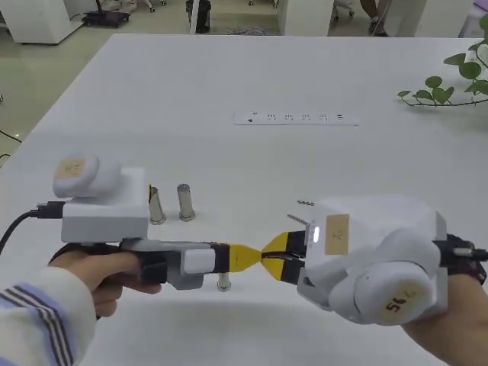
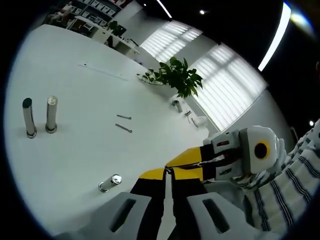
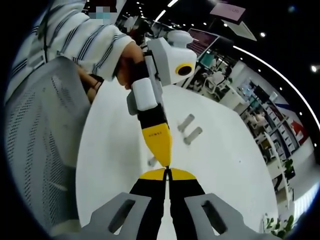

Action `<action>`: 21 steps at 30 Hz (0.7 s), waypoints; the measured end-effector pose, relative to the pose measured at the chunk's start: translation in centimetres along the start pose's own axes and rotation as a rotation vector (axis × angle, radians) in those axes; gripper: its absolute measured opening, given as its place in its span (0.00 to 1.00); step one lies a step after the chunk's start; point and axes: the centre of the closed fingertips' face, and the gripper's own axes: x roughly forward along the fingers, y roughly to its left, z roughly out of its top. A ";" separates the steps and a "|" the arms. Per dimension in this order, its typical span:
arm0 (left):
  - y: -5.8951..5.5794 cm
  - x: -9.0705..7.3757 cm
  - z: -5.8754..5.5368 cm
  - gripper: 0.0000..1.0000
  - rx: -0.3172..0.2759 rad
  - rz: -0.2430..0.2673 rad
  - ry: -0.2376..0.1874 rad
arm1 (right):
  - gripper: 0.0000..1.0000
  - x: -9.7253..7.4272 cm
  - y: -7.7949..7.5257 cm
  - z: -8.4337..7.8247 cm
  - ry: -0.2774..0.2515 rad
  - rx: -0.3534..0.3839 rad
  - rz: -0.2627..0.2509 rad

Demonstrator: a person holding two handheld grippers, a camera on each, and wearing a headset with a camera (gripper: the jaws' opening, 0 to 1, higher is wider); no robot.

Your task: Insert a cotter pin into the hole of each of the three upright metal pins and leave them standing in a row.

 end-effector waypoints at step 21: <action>-0.1 0.0 -0.2 0.00 0.087 0.015 0.005 | 0.03 -0.3 0.2 0.0 -0.017 -0.013 0.008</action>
